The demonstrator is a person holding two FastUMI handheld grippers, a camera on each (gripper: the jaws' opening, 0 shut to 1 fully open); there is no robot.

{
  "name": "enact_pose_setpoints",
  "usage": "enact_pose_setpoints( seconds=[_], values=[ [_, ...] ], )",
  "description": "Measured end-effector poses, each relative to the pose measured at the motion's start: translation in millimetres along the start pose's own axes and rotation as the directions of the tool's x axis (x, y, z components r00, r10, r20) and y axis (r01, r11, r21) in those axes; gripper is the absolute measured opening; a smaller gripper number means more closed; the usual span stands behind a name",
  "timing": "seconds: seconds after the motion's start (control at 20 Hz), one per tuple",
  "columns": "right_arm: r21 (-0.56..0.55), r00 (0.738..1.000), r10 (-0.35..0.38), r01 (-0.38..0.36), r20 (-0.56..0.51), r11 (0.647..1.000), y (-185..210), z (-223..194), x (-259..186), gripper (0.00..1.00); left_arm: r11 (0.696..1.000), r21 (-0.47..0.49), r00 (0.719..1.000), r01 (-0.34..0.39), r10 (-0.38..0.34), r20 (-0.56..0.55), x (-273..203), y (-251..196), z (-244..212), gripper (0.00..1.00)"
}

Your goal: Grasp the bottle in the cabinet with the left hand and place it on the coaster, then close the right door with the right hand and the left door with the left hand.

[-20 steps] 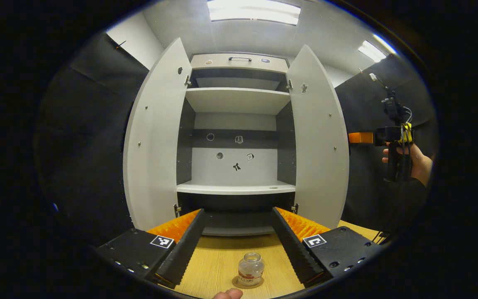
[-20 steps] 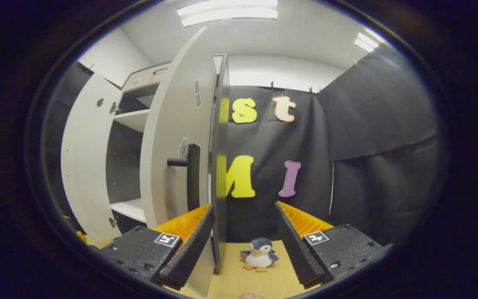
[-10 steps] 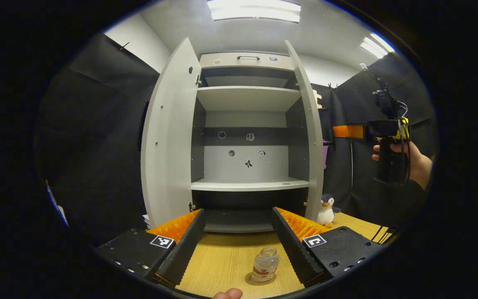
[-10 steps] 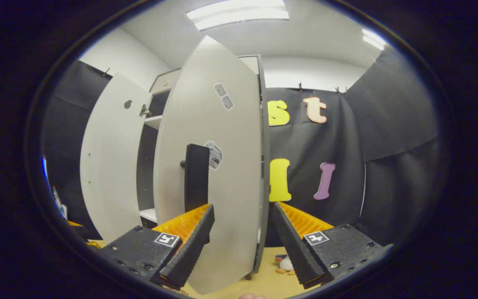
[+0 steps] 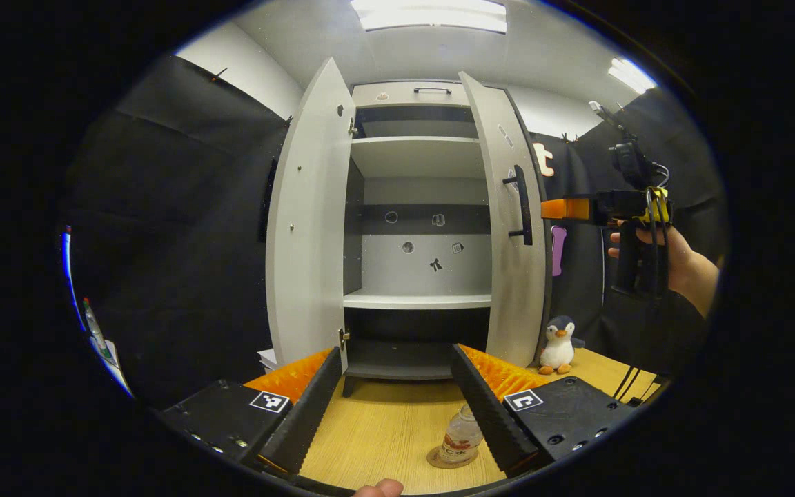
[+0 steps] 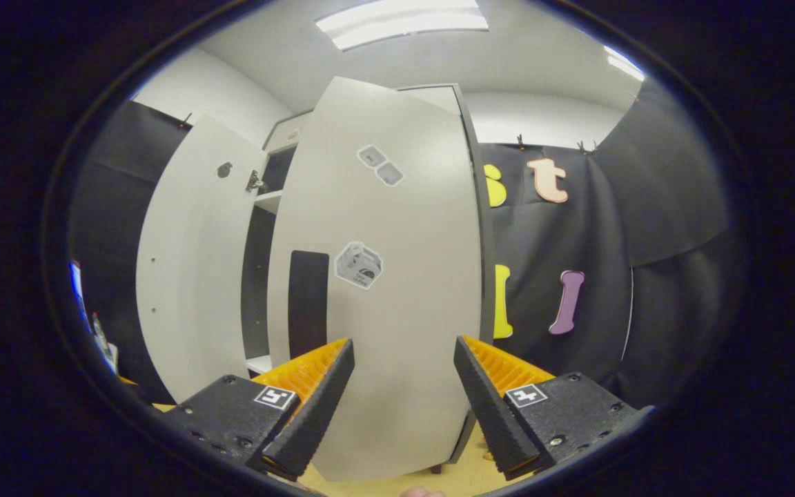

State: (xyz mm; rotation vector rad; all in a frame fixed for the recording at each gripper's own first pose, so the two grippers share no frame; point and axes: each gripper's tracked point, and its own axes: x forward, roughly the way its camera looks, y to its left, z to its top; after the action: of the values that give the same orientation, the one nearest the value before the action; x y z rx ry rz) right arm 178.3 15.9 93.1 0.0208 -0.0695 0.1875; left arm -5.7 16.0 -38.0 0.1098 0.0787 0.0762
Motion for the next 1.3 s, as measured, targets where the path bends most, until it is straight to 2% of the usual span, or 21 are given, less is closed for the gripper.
enact_pose_setpoints(
  seconds=[0.25, 0.3, 0.35, 0.65, 0.9, 1.05, 1.1, 1.3],
  values=[
    [0.009, 1.0, -0.019, 0.019, -0.006, 1.0, -2, -7, -37, 0.95, 0.999, -0.024, 1.0, 0.021, -0.021, 0.003, 1, -7, 6, 0.97],
    [0.016, 1.0, -0.025, 0.026, -0.011, 1.0, -2, -12, -47, 0.93, 0.999, -0.025, 1.0, 0.029, -0.029, 0.005, 1, -9, 8, 0.97],
    [0.019, 0.999, -0.032, 0.032, -0.017, 0.999, -1, -17, -59, 0.95, 0.999, -0.025, 0.999, 0.036, -0.035, 0.008, 1, -12, 10, 0.96],
    [0.048, 0.994, -0.093, 0.096, -0.051, 0.994, -4, -56, -127, 0.96, 0.996, -0.008, 0.996, 0.086, -0.085, 0.021, 4, -30, 20, 0.96],
    [0.097, 0.988, -0.066, 0.08, -0.139, 0.992, 1, -106, -164, 0.96, 0.986, -0.096, 0.989, 0.138, -0.142, -0.03, 0, -47, 10, 0.96],
    [0.11, 0.988, -0.057, 0.074, -0.146, 0.991, 2, -115, -177, 0.95, 0.981, -0.157, 0.992, 0.118, -0.122, -0.021, 2, -36, 26, 0.99],
    [0.102, 0.986, -0.064, 0.08, -0.154, 0.991, -1, -118, -179, 0.95, 0.982, -0.165, 0.995, 0.093, -0.097, -0.013, 4, -24, 36, 0.96],
    [0.107, 0.982, -0.071, 0.09, -0.177, 0.99, -4, -125, -185, 0.96, 0.986, -0.161, 0.994, -0.053, 0.067, 0.086, 14, 59, 89, 0.96]
  ],
)
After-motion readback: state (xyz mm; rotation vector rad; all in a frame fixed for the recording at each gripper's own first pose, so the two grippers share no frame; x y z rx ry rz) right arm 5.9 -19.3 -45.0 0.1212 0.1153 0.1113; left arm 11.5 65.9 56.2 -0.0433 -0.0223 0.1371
